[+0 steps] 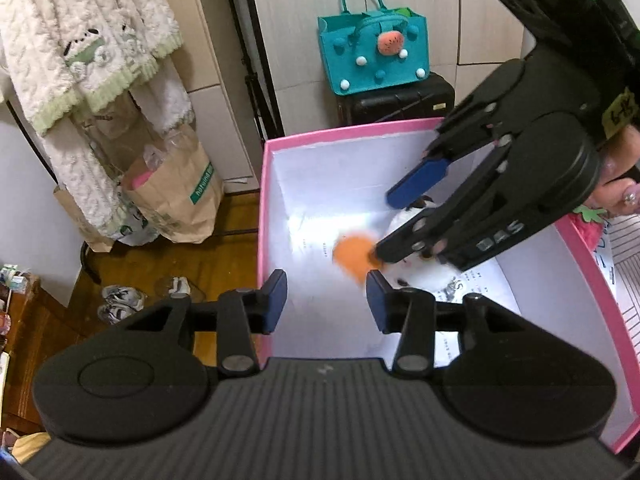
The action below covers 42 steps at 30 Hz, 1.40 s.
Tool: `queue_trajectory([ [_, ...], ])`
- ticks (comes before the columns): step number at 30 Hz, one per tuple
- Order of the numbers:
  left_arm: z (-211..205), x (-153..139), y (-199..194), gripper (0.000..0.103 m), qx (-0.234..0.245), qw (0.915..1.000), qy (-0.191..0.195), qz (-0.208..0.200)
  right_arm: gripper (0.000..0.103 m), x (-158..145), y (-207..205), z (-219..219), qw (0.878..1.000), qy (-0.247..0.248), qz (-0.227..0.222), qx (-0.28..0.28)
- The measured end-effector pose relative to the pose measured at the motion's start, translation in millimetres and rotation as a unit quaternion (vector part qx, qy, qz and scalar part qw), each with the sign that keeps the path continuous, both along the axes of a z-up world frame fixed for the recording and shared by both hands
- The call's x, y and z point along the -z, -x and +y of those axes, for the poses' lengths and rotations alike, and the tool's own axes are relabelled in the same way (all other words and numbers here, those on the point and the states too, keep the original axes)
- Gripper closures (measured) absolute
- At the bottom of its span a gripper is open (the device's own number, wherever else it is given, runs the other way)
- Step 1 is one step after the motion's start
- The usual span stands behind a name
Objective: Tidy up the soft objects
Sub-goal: 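Open both tools to drop the mesh sponge into the box, then move both tools from the box to the lilac plush toy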
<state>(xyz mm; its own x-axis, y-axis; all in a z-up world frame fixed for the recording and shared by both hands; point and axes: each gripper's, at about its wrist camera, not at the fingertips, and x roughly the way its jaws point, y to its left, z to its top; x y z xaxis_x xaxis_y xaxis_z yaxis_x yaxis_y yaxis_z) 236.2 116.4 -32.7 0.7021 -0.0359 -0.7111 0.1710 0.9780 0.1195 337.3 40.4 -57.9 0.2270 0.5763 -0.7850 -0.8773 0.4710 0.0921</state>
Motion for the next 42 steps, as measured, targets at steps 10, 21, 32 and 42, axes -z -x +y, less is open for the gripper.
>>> queue_trajectory([
  [10,7.2,-25.4,49.5,0.038,0.016,0.9993,0.034,-0.003,0.054,-42.9,47.5,-54.8,0.996,-0.038,-0.025,0.076],
  [21,-25.2,-64.7,111.2,0.032,0.080,0.9963,0.030,-0.012,0.054,-79.4,142.1,-109.6,0.992,-0.053,-0.035,0.108],
  [32,-71.1,-76.1,148.9,0.032,0.125,0.9914,0.037,-0.001,0.050,-92.0,224.7,-159.3,0.989,-0.044,-0.067,0.121],
  [42,-118.2,-75.7,165.9,0.032,0.155,0.9862,0.059,0.006,0.042,-78.0,276.6,-210.6,0.984,-0.045,-0.077,0.153],
])
